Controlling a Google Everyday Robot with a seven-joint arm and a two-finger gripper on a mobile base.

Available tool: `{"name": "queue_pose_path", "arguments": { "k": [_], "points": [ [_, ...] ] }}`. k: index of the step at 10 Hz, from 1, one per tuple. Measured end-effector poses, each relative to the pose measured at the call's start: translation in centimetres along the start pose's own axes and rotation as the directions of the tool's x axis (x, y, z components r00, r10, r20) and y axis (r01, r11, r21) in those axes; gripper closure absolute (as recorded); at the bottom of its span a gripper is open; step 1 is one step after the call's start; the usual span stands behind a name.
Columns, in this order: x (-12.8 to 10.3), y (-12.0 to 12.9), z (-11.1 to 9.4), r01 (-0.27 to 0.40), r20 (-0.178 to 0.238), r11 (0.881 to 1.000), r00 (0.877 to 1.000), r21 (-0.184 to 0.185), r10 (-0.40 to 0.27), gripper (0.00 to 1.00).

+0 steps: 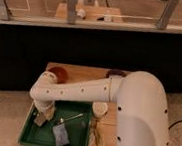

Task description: Wipe tray with eraser

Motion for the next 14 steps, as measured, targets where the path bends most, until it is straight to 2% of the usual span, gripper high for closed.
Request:
{"name": "queue_pose_path", "arguments": {
  "k": [4,7,9,11,14],
  "points": [
    [-0.9,0.7,0.7,0.006,0.01,1.0,1.0,0.002,-0.006,1.0],
    [-0.5,2.2,0.7,-0.011,0.022,1.0,1.0,0.003,0.011,1.0],
    [0.8,3.8,0.5,-0.027,0.025,1.0,0.999,-0.01,0.027,1.0],
    [3.2,5.2,0.4,-0.071,0.02,0.997,0.997,-0.019,0.071,1.0],
    [5.7,3.9,0.0,-0.1,0.008,0.995,0.995,-0.012,0.101,1.0]
  ]
}}
